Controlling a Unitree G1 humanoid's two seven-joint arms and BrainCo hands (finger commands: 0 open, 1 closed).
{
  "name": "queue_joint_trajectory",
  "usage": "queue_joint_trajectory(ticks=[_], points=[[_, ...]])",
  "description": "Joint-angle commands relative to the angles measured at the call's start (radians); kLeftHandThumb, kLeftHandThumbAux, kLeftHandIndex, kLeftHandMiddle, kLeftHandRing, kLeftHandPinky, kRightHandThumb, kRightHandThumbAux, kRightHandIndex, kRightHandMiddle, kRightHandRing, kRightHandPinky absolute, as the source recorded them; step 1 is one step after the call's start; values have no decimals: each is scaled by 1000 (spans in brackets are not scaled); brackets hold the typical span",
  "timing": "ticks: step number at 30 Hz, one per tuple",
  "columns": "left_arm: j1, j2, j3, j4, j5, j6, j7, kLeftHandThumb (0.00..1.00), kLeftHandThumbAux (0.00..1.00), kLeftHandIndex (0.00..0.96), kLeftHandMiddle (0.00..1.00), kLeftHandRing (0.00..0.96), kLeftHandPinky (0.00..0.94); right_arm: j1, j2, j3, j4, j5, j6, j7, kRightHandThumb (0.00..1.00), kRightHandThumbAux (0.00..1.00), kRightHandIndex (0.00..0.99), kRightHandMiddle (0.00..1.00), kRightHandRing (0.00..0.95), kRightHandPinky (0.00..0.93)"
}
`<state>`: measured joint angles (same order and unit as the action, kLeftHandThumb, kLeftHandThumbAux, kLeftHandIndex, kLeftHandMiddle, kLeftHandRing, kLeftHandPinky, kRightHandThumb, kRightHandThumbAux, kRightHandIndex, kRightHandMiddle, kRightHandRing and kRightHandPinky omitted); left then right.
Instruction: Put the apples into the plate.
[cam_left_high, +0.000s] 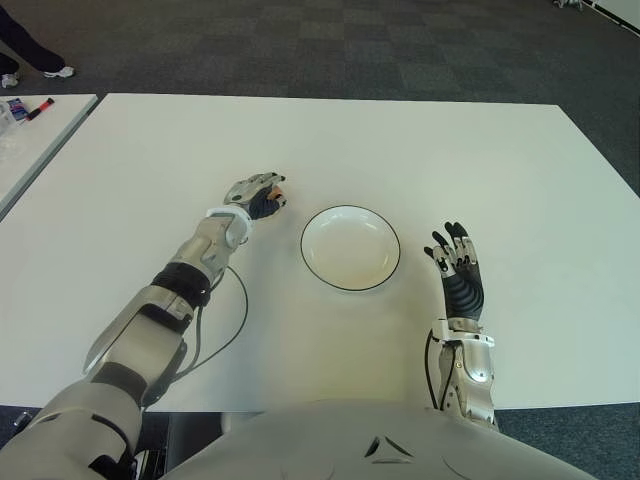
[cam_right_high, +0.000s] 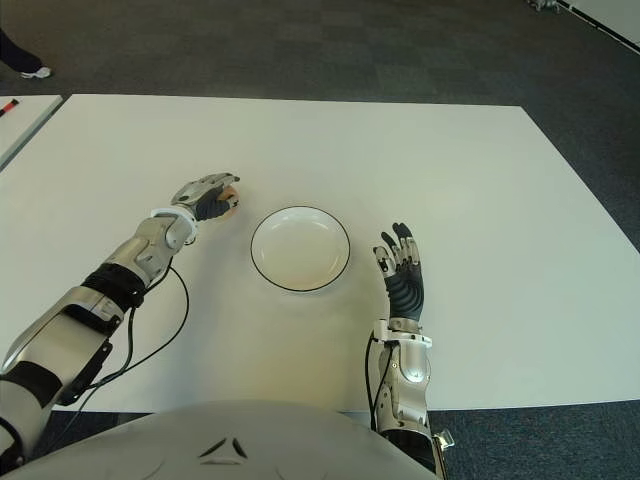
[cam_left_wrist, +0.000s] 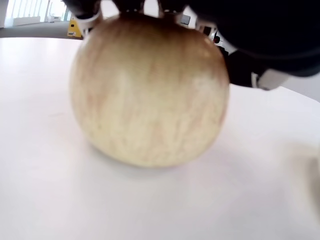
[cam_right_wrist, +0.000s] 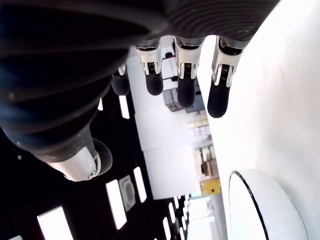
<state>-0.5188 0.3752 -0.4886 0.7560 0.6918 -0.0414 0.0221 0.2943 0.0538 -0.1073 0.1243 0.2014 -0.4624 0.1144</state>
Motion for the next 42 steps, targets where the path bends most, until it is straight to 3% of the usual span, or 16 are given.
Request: queue_joint_trajectory(ticks=[1, 5, 11, 15, 21, 42], points=[[67, -49, -41, 53, 12, 10, -3, 730, 255, 0, 0, 115, 257, -15, 2, -7, 17, 3, -14, 4, 358, 646, 56, 81, 117, 232], [51, -81, -49, 127, 28, 16, 73, 724, 262, 0, 0, 114, 266, -14, 3, -9, 15, 9, -11, 8, 367, 642, 60, 80, 115, 233], [22, -98, -65, 198, 46, 9, 90, 698, 277, 0, 0, 123, 290, -18, 4, -12, 16, 11, -11, 10, 378, 638, 61, 81, 116, 235], [-35, -153, -114, 355, 83, 0, 115, 687, 279, 6, 0, 132, 315, -22, 2, -14, 24, 8, -19, 12, 374, 635, 60, 82, 117, 237], [-73, -177, -163, 439, 122, 4, 117, 685, 287, 14, 0, 153, 366, -21, 3, -15, 27, 7, -28, 14, 369, 633, 60, 80, 116, 236], [-102, -190, -217, 473, 147, 3, 128, 681, 300, 48, 49, 200, 381, -6, -2, -21, 15, 23, -31, 34, 371, 635, 53, 73, 113, 233]])
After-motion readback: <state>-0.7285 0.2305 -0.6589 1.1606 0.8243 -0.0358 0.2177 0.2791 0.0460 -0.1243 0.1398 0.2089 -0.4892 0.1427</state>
